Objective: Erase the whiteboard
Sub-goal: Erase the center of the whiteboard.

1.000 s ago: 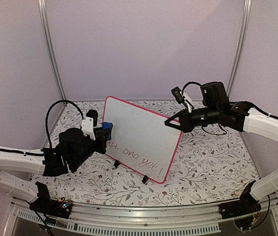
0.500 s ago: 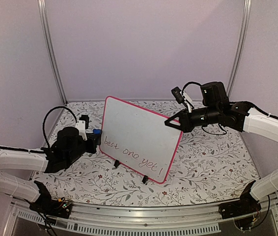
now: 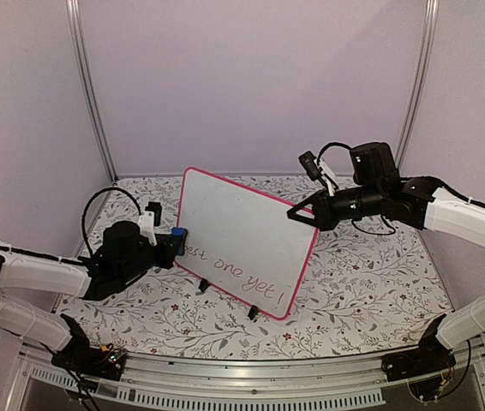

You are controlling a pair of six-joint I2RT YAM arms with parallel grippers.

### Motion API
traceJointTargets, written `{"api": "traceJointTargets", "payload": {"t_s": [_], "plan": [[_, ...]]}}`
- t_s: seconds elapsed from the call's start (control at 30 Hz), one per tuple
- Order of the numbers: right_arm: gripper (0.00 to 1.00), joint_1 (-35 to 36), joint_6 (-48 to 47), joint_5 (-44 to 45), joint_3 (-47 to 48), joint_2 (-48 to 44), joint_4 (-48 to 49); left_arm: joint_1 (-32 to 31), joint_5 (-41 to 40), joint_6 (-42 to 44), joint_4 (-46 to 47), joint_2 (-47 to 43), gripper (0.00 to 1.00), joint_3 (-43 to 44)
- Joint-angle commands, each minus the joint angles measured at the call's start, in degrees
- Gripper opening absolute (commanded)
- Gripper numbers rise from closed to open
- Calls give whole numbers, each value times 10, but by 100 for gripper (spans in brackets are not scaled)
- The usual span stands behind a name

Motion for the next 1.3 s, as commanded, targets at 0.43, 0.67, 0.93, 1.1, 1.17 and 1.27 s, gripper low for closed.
{"api": "traceJointTargets", "payload": {"t_s": [0.43, 0.67, 0.93, 1.1, 1.17, 1.27], "plan": [[0, 12, -24, -20, -9, 11, -38, 19, 13, -11, 39, 54, 8, 9], [0, 12, -24, -21, -8, 12, -38, 24, 28, -12, 49, 70, 8, 15], [0, 12, -25, -21, -7, 16, -38, 25, 36, -20, 54, 81, 8, 6], [0, 12, -25, -21, -6, 16, -38, 25, 42, -31, 64, 88, 8, -8], [0, 12, -25, -22, -6, 18, -38, 25, 42, -35, 66, 89, 8, -12], [0, 12, -25, -22, -4, 20, -39, 24, 44, -41, 69, 89, 8, -18]]}}
